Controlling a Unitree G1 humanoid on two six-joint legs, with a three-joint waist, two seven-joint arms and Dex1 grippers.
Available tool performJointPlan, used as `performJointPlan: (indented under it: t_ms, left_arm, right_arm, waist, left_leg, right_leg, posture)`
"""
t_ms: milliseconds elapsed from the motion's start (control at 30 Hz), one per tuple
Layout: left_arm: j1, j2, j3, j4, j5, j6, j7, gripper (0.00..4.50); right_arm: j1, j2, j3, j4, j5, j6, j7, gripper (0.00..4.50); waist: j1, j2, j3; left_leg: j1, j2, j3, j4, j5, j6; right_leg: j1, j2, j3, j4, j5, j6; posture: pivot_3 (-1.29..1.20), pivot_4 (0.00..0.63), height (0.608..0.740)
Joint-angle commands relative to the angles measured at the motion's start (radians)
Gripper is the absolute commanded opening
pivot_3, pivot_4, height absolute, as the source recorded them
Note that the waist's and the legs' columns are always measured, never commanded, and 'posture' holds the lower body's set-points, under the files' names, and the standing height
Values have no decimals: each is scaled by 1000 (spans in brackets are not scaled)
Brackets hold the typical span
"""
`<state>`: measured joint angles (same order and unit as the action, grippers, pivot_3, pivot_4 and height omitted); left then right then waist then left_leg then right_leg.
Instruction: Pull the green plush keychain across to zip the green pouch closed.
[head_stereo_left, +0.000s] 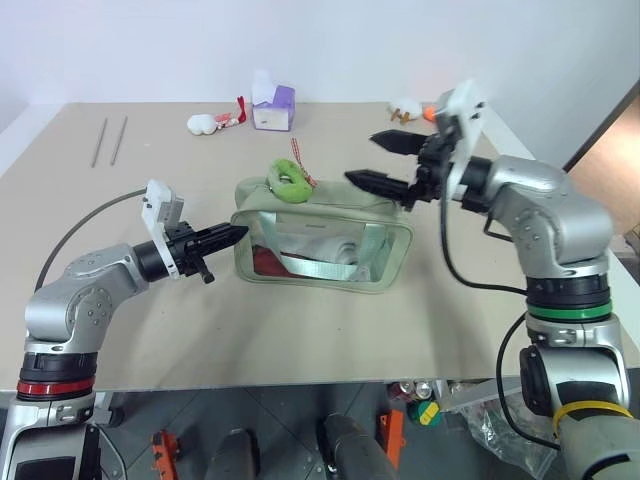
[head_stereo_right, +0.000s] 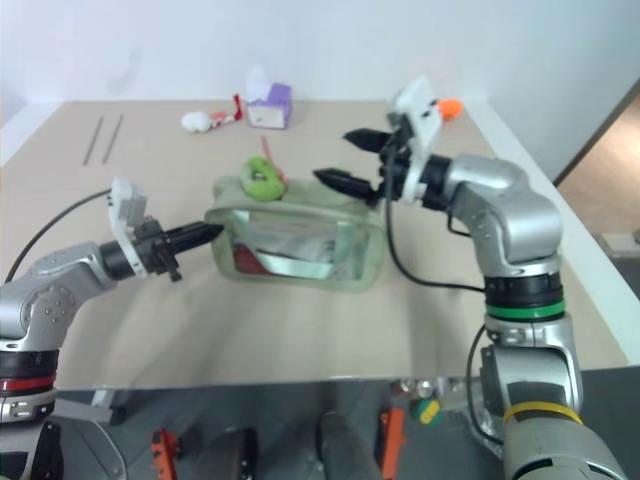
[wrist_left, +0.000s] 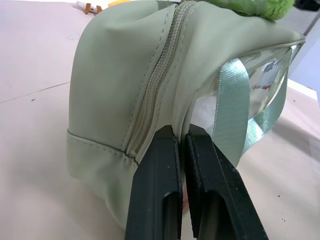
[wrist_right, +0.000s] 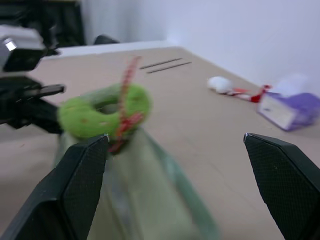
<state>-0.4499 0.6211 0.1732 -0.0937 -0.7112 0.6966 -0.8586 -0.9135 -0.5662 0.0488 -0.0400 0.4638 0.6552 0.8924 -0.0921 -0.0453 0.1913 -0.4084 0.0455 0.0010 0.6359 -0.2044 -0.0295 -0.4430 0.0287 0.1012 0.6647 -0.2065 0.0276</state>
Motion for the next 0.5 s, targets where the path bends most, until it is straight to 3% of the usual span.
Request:
performJointPlan:
  t_ms: [33,500]
  left_arm:
    - [8,7,25,-34,-15,2,4,0]
    - [-4,7,26,-22,-19,-2,5,0]
  right_arm:
    - [-21,5,12,-86,7,-12,14,4479]
    - [-56,74,124,-95,-67,-71,26,4479]
  waist:
    - [2,0,0]
    - [3,0,0]
  left_leg:
    - [0,0,0,0,0,0]
    - [1,0,-1,0,0,0]
  right_leg:
    - [0,0,0,0,0,0]
    - [0,1,-1,0,0,-1]
  posture:
    - [0,150,740]
    - [0,150,740]
